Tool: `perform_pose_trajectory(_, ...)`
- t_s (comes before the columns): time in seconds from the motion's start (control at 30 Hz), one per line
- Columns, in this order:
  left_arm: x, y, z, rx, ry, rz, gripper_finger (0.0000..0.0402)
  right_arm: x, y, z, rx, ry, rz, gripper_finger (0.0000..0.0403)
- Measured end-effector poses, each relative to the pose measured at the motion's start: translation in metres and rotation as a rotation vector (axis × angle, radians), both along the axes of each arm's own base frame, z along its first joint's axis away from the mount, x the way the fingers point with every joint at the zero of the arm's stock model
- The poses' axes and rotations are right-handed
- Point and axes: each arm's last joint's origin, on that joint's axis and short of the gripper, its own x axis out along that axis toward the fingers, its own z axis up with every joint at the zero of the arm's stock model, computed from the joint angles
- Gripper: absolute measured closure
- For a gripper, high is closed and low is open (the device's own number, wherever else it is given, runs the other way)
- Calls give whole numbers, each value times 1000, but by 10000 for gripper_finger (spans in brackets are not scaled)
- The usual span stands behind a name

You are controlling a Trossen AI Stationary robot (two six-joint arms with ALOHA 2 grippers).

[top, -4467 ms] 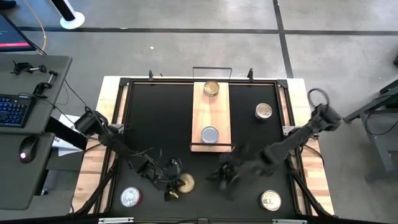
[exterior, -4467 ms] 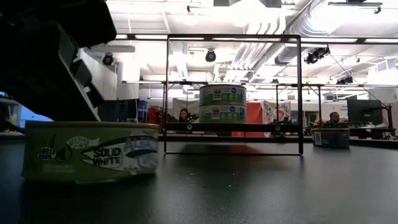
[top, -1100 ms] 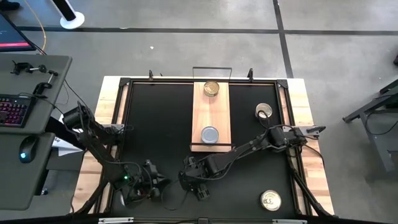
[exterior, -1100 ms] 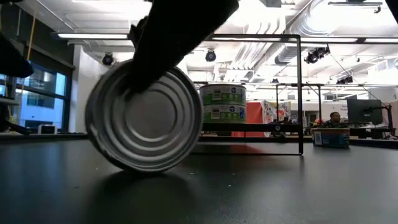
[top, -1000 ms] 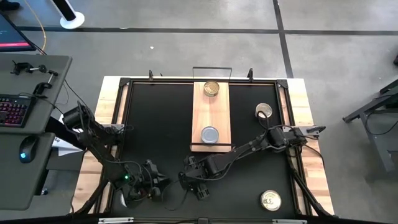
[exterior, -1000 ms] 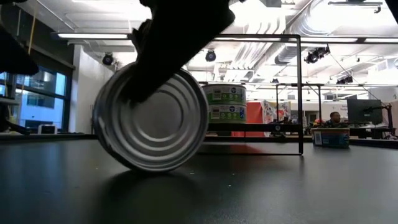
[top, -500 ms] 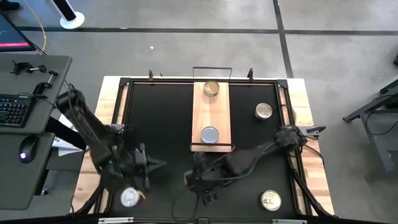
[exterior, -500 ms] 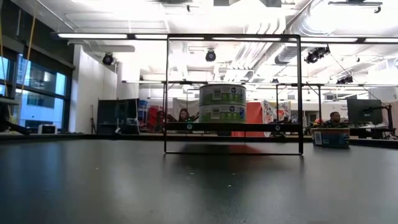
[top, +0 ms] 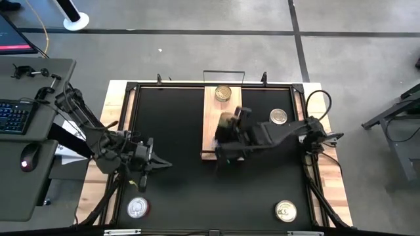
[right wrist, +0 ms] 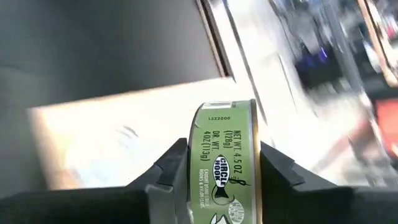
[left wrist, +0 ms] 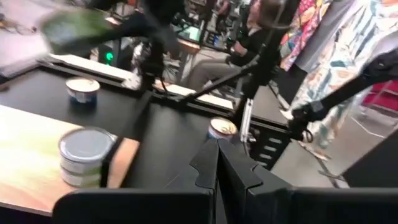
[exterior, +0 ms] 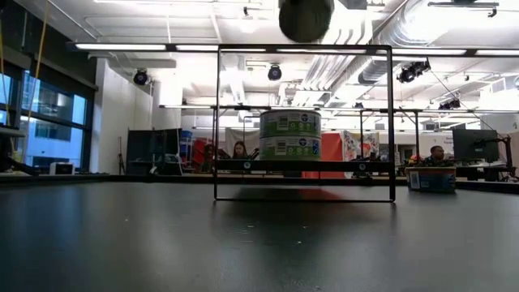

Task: Stack canned seafood by type on shelf
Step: Stack the green tuna can on top of the other green tuna can on the shelf

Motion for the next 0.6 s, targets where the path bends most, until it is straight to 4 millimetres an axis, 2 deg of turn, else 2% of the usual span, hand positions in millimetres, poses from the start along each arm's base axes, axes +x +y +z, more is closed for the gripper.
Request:
perform_pose_trajectory(0.2,12,-14,-18,17,59,-8,401,17,-46,-33,57,149,-34,294)
perform_pose_trajectory(0.33,22,-26,-31,-10,79,-10,401,27,-76,-55,79,245,12,294)
perform_pose_trajectory(0.43,28,-35,-39,-28,81,-15,401,30,-99,-57,127,235,64,294)
perform_pose_trajectory(0.6,41,-39,-47,-36,68,26,401,20,-141,-48,191,161,121,294)
